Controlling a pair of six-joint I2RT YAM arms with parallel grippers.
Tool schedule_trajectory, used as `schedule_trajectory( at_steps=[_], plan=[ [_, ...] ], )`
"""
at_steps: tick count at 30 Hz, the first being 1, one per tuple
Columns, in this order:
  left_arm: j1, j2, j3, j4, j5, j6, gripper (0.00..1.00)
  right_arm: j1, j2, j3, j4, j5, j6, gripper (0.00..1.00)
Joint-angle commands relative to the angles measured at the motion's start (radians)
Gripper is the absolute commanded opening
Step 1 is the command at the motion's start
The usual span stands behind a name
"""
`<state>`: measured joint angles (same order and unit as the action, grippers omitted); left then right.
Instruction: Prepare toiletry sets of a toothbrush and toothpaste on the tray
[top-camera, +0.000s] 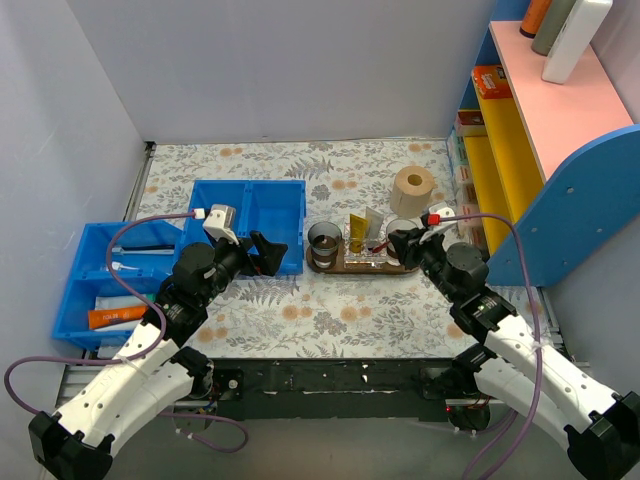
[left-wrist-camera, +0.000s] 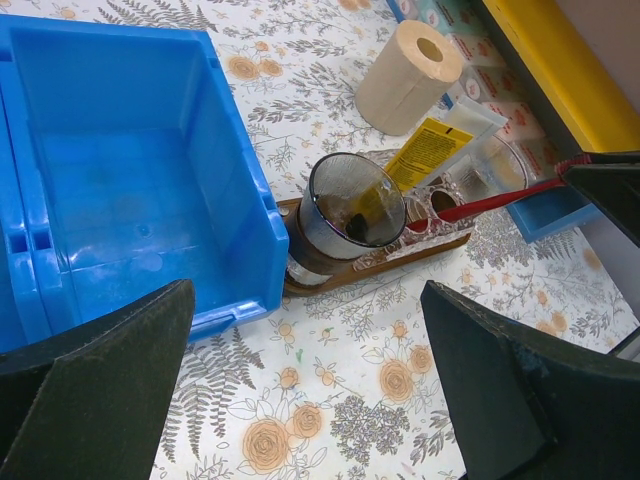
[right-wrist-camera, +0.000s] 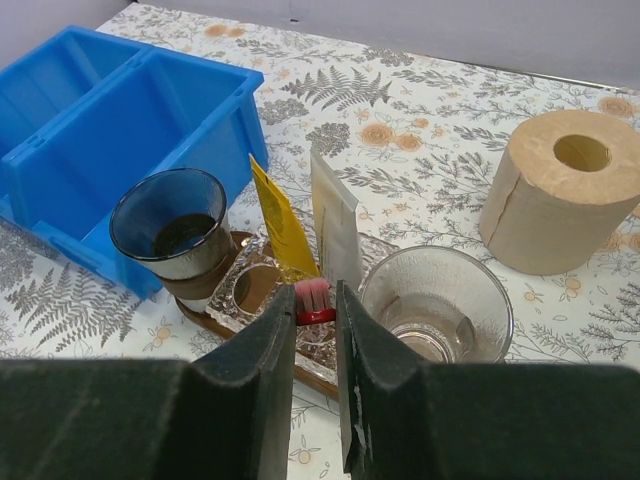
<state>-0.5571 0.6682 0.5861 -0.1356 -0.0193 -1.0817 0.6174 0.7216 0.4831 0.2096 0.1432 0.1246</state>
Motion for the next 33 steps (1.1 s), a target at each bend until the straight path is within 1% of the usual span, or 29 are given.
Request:
schedule_trajectory(
  at_steps=[1, 12, 33],
  plan=[
    [0.006, -0.010, 0.021, 0.001, -0.007, 0.006, 0.98, 0.002, -0.001, -0.015, 0.096, -0.008, -0.017, 0.01],
    [0.009, -0.010, 0.020, 0.004, -0.001, 0.008, 0.98, 0.002, 0.006, -0.074, 0.166, -0.022, -0.031, 0.01],
    [0.020, 0.001, 0.020, 0.017, 0.018, 0.009, 0.98, 0.002, -0.002, -0.117, 0.195, -0.024, -0.063, 0.01]
  ],
)
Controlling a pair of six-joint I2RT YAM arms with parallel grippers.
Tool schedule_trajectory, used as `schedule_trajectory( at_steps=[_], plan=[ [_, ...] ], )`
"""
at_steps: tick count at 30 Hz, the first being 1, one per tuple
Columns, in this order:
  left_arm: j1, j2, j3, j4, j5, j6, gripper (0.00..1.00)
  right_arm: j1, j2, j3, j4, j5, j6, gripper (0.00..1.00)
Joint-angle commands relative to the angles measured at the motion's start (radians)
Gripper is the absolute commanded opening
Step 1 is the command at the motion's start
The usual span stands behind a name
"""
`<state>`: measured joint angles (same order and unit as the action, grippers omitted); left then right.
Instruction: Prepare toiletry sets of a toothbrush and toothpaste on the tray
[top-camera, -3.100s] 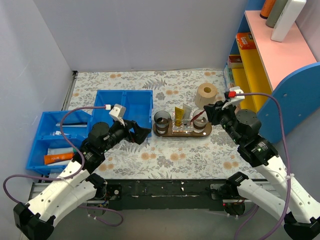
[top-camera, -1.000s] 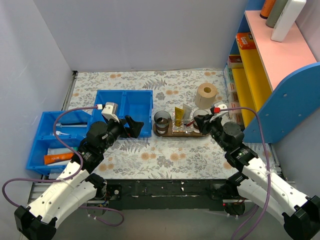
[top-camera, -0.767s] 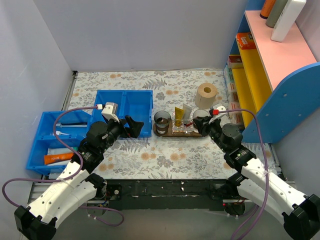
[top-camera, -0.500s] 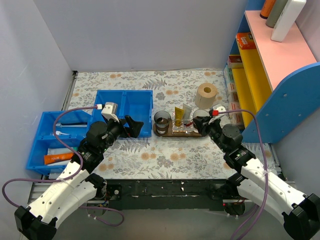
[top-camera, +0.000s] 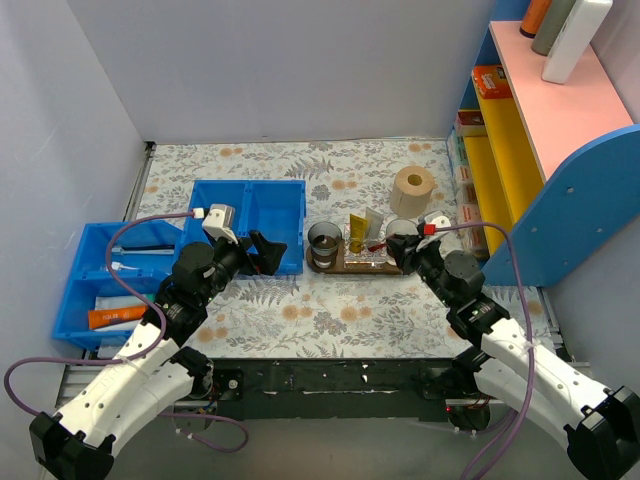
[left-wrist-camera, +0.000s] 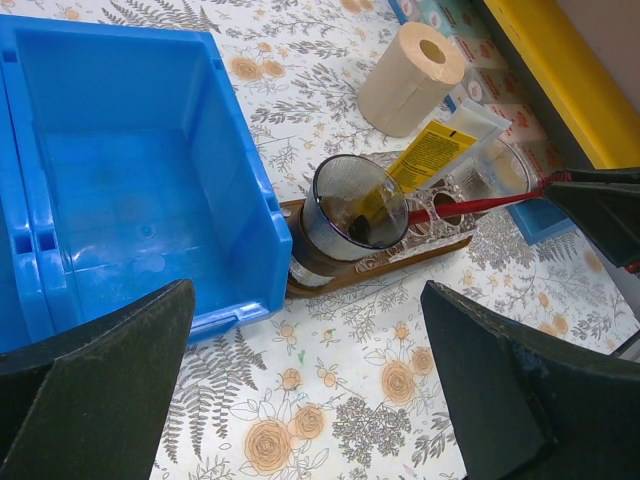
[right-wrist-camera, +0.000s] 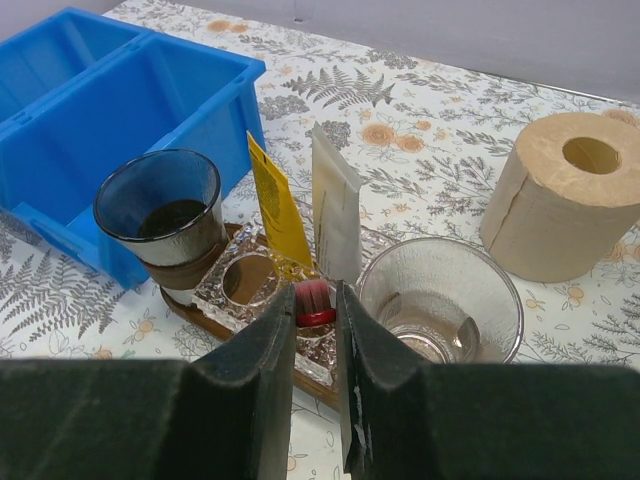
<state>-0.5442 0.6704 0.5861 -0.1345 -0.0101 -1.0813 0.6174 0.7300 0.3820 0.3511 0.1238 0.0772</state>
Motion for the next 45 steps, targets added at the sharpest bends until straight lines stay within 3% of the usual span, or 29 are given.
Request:
schedule_trajectory(
  at_steps=[1, 16, 23, 31, 45],
  plan=[
    [0.009, 0.000, 0.020, 0.016, 0.009, 0.009, 0.98, 0.002, -0.011, -0.018, 0.052, -0.004, -0.016, 0.01],
    [0.021, 0.005, 0.018, 0.019, 0.045, 0.008, 0.98, 0.002, -0.037, -0.026, 0.011, 0.000, -0.036, 0.01],
    [0.026, 0.008, 0.018, 0.021, 0.053, 0.007, 0.98, 0.002, -0.040, -0.026, -0.011, -0.004, -0.034, 0.07],
    [0.029, 0.008, 0.017, 0.026, 0.059, 0.007, 0.98, 0.002, -0.046, -0.025, -0.026, 0.002, -0.030, 0.23],
    [0.035, 0.008, 0.018, 0.026, 0.068, 0.008, 0.98, 0.002, -0.058, -0.017, -0.047, 0.019, -0.030, 0.41]
  ],
)
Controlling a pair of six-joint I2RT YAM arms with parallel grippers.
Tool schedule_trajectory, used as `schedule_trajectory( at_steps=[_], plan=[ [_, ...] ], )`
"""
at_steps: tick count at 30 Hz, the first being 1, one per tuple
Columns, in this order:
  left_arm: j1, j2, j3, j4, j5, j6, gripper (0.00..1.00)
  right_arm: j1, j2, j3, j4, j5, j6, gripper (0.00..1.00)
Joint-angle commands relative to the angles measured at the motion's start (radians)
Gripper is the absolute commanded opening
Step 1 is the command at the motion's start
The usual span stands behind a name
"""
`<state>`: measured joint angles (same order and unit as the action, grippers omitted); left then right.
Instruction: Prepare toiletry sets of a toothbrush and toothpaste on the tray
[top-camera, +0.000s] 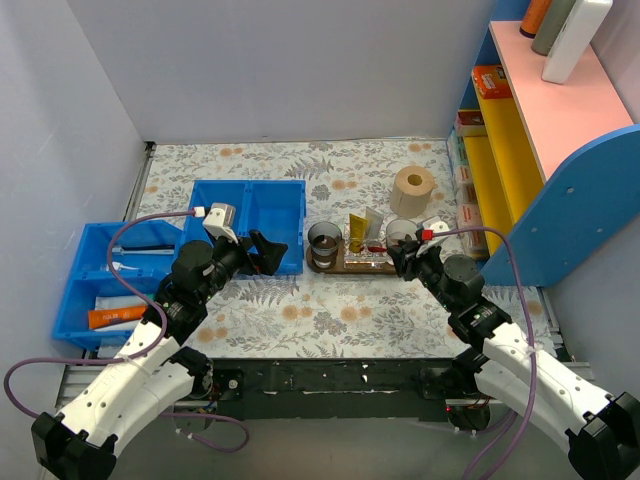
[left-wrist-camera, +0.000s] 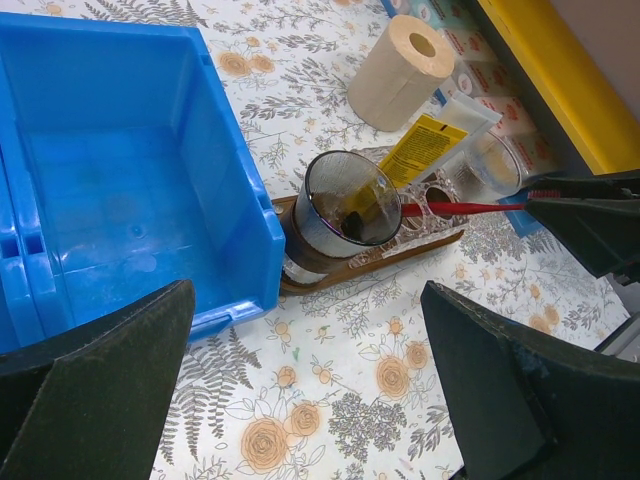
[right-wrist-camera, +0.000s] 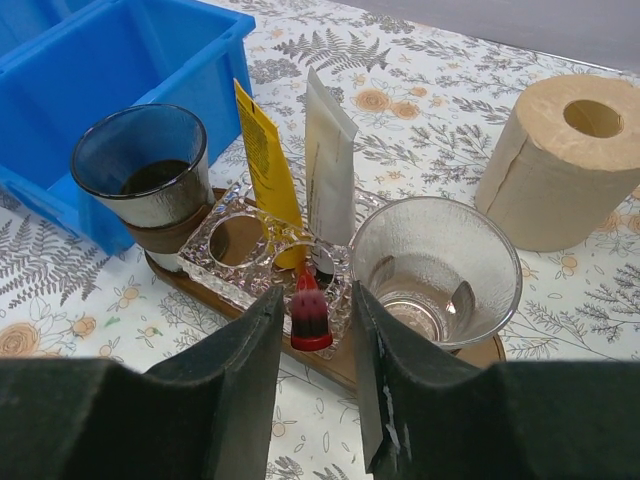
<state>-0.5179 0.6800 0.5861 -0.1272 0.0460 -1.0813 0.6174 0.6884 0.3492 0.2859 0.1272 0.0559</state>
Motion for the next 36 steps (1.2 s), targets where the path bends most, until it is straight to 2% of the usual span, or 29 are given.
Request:
schedule_trajectory(
  at_steps=[1, 5, 8, 9, 12, 22, 28, 32, 35, 36],
  plan=[
    [0.010, -0.003, 0.017, 0.020, 0.012, 0.006, 0.98, 0.002, -0.018, 0.016, 0.018, 0.017, -0.007, 0.41],
    [0.012, 0.000, 0.017, 0.023, 0.015, 0.006, 0.98, 0.002, -0.023, 0.025, 0.012, 0.017, -0.007, 0.45],
    [0.012, 0.001, 0.017, 0.021, 0.015, 0.004, 0.98, 0.002, -0.026, 0.049, -0.007, 0.014, -0.007, 0.53],
    [0.013, 0.001, 0.018, 0.023, 0.015, 0.006, 0.98, 0.002, -0.024, 0.057, -0.016, 0.014, -0.007, 0.60],
    [0.015, 0.000, 0.018, 0.021, 0.015, 0.004, 0.98, 0.002, -0.018, 0.089, -0.043, 0.003, -0.005, 0.66],
    [0.019, 0.029, 0.037, -0.021, -0.034, -0.042, 0.98, 0.001, -0.018, 0.218, -0.166, 0.063, 0.033, 0.69],
    [0.033, 0.029, 0.052, -0.060, -0.156, -0.043, 0.98, -0.021, 0.011, 0.324, -0.266, 0.040, 0.028, 0.69],
    [0.065, 0.032, 0.081, -0.153, -0.225, -0.091, 0.98, -0.102, 0.028, 0.388, -0.326, -0.007, 0.025, 0.69],
    [0.139, 0.052, 0.116, -0.219, -0.210, -0.137, 0.98, -0.213, 0.045, 0.425, -0.343, -0.101, 0.027, 0.68],
    [0.189, 0.062, 0.129, -0.233, -0.206, -0.143, 0.98, -0.252, 0.051, 0.439, -0.344, -0.179, 0.030, 0.68]
  ],
)
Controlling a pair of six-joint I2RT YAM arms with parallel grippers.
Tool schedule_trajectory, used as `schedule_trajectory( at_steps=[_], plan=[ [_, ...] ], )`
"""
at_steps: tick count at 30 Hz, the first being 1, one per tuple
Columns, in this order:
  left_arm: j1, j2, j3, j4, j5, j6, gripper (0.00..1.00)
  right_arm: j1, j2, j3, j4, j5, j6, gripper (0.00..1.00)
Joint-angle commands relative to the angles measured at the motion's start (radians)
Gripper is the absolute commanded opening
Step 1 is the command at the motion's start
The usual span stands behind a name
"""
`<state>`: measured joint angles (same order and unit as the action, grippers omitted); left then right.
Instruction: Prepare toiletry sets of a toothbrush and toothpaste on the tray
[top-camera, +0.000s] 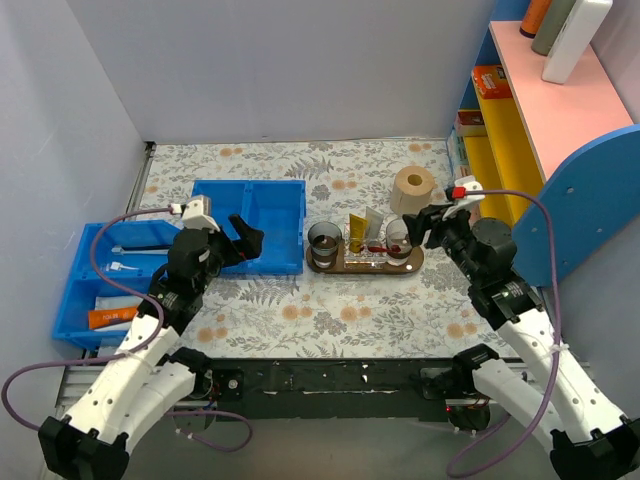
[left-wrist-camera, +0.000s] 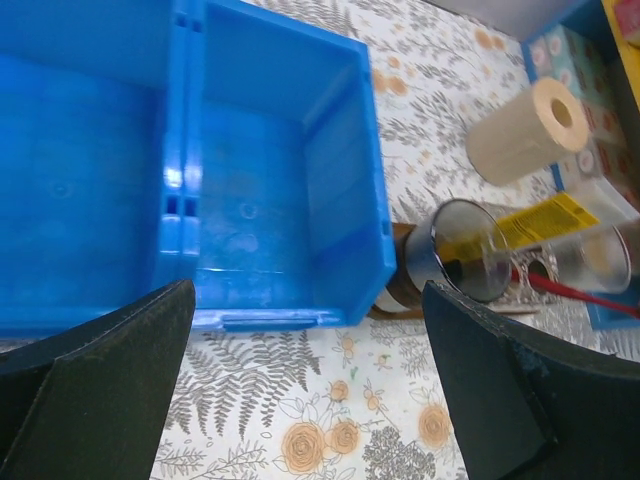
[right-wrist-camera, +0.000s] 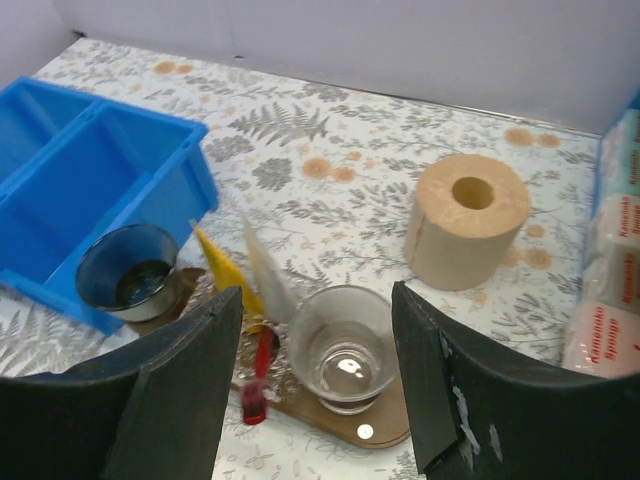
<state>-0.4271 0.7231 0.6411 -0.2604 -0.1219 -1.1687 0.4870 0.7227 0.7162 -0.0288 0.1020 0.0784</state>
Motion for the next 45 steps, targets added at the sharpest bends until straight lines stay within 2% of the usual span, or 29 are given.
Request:
schedule_trajectory(
  at_steps=[1, 2, 5, 11, 13, 15, 19, 22, 25, 28, 29, 31, 32, 33, 36, 40, 42, 43, 45],
  plan=[
    [0.125, 0.035, 0.090, -0.111, -0.016, -0.062, 0.98, -0.157, 0.039, 0.081, -0.029, -0.194, 0.011, 0.67],
    [0.152, 0.054, 0.129, -0.126, -0.003, -0.063, 0.98, -0.233, 0.055, 0.089, -0.028, -0.234, 0.020, 0.66],
    [0.258, 0.159, 0.210, -0.146, 0.034, -0.065, 0.98, -0.353, 0.135, 0.129, -0.019, -0.346, 0.052, 0.62],
    [0.542, 0.393, 0.406, -0.322, 0.042, -0.215, 0.98, -0.393, 0.288, 0.236, -0.062, -0.338, 0.104, 0.60],
    [0.570, 0.484, 0.469, -0.425, -0.062, -0.268, 0.98, -0.395, 0.335, 0.265, -0.083, -0.326, 0.136, 0.56],
    [0.583, 0.501, 0.483, -0.450, -0.123, -0.311, 0.91, -0.396, 0.356, 0.287, -0.100, -0.341, 0.147, 0.48],
    [0.588, 0.463, 0.465, -0.436, -0.221, -0.374, 0.89, -0.395, 0.328, 0.263, -0.129, -0.311, 0.184, 0.45],
    [0.626, 0.424, 0.427, -0.439, -0.236, -0.344, 0.85, -0.396, 0.285, 0.238, -0.176, -0.262, 0.193, 0.44],
    [0.747, 0.460, 0.443, -0.523, -0.146, -0.374, 0.78, -0.396, 0.273, 0.275, -0.271, -0.222, 0.192, 0.42],
    [0.820, 0.489, 0.480, -0.527, -0.081, -0.370, 0.74, -0.395, 0.271, 0.308, -0.322, -0.200, 0.196, 0.40],
    [0.840, 0.501, 0.489, -0.531, -0.056, -0.364, 0.69, -0.396, 0.270, 0.313, -0.336, -0.196, 0.208, 0.39],
    [0.905, 0.518, 0.488, -0.527, -0.038, -0.341, 0.65, -0.395, 0.265, 0.318, -0.339, -0.188, 0.222, 0.38],
    [0.930, 0.521, 0.480, -0.519, -0.007, -0.335, 0.59, -0.396, 0.265, 0.319, -0.344, -0.186, 0.225, 0.38],
    [0.974, 0.522, 0.464, -0.505, 0.023, -0.312, 0.58, -0.396, 0.262, 0.319, -0.347, -0.183, 0.234, 0.37],
    [1.001, 0.550, 0.463, -0.432, 0.100, -0.281, 0.50, -0.395, 0.256, 0.316, -0.353, -0.176, 0.242, 0.36],
    [1.018, 0.630, 0.500, -0.328, 0.191, -0.282, 0.46, -0.396, 0.244, 0.298, -0.350, -0.170, 0.247, 0.36],
    [1.021, 0.674, 0.511, -0.300, 0.221, -0.284, 0.46, -0.396, 0.239, 0.286, -0.350, -0.163, 0.251, 0.36],
    [1.021, 0.690, 0.512, -0.297, 0.243, -0.284, 0.41, -0.396, 0.239, 0.279, -0.349, -0.162, 0.256, 0.36],
    [1.022, 0.728, 0.516, -0.304, 0.240, -0.304, 0.39, -0.395, 0.239, 0.266, -0.346, -0.166, 0.264, 0.35]
  ],
)
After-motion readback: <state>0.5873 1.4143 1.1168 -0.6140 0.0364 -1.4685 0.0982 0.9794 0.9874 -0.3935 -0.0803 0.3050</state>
